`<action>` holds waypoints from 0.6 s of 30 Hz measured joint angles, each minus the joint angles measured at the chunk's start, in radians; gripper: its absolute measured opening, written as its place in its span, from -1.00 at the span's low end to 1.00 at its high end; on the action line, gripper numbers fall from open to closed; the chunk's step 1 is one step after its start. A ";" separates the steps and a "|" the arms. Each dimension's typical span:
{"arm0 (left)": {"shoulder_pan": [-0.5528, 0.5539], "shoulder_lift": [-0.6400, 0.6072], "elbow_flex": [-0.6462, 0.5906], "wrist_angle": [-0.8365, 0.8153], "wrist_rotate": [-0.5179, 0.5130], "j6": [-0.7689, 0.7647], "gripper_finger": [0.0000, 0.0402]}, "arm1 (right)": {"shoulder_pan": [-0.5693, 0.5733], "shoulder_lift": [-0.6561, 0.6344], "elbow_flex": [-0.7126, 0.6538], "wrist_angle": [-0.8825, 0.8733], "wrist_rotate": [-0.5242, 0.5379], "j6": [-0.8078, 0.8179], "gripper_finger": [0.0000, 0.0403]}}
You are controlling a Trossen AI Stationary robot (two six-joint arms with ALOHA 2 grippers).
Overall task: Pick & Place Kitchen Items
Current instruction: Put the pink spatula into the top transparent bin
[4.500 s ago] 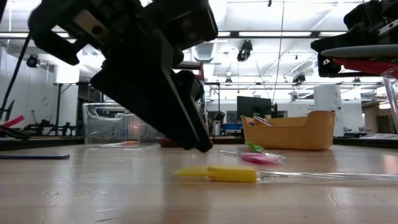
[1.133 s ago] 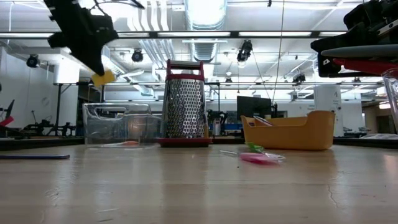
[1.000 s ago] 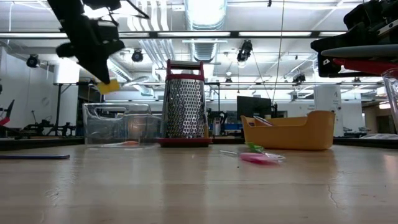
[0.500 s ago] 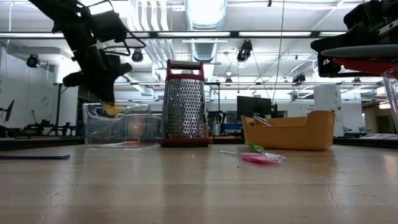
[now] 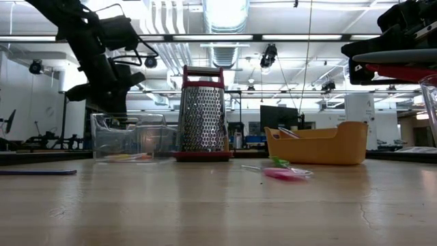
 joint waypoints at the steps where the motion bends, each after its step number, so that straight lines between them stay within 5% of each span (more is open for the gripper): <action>1: -0.001 0.000 0.000 -0.001 0.000 0.001 -0.66 | 0.000 0.000 0.000 0.000 0.000 0.000 -0.96; 12: -0.132 -0.007 0.103 0.039 -0.011 0.192 -0.27 | 0.000 0.000 0.000 0.000 0.000 0.000 -0.96; 18: -0.302 -0.001 0.108 0.251 -0.031 0.333 -0.24 | 0.000 0.000 0.000 0.000 0.000 0.000 -0.96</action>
